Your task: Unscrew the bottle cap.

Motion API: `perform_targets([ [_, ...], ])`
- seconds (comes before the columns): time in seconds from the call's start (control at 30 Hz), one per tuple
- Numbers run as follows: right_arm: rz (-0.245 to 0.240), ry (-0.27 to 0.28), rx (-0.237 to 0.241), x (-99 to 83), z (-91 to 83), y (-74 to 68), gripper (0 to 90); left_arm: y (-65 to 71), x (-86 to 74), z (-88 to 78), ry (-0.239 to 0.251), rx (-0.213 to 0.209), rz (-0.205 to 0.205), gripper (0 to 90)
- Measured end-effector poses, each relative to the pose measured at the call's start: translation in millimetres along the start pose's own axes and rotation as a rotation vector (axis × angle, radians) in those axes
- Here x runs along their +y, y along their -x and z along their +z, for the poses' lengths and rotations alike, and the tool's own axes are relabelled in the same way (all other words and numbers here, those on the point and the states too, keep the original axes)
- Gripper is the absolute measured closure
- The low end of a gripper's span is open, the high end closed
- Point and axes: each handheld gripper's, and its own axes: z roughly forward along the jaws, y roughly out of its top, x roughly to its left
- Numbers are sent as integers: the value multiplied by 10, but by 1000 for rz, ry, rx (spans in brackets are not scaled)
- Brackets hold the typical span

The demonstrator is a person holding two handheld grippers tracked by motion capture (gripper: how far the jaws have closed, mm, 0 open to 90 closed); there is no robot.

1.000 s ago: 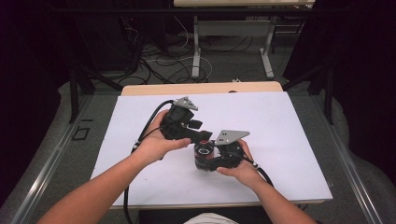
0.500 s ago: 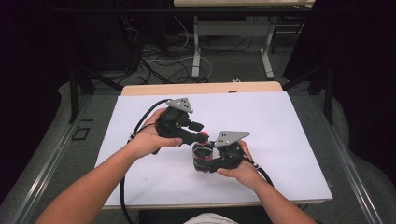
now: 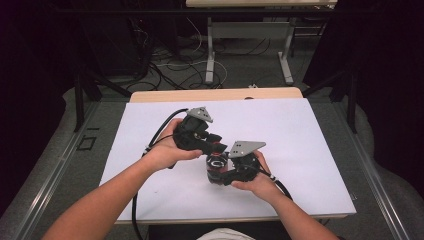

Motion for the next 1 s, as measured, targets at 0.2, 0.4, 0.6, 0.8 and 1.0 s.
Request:
perform_targets([
  [0.2,4,-17,-21,-9,17,2,300,103,15,28,-14,126,-164,615],
  [0.4,10,-5,-17,-9,-4,23,300,56,13,24,63,72,-128,454],
  [0.6,10,1,-16,-3,-19,32,300,-52,-49,-90,52,22,12,427],
  [0.8,-10,8,-9,6,-4,10,300,-124,-96,-117,37,-28,61,429],
  [1.0,-1,-10,1,8,-4,-3,300,-117,-63,-65,34,-38,63,441],
])
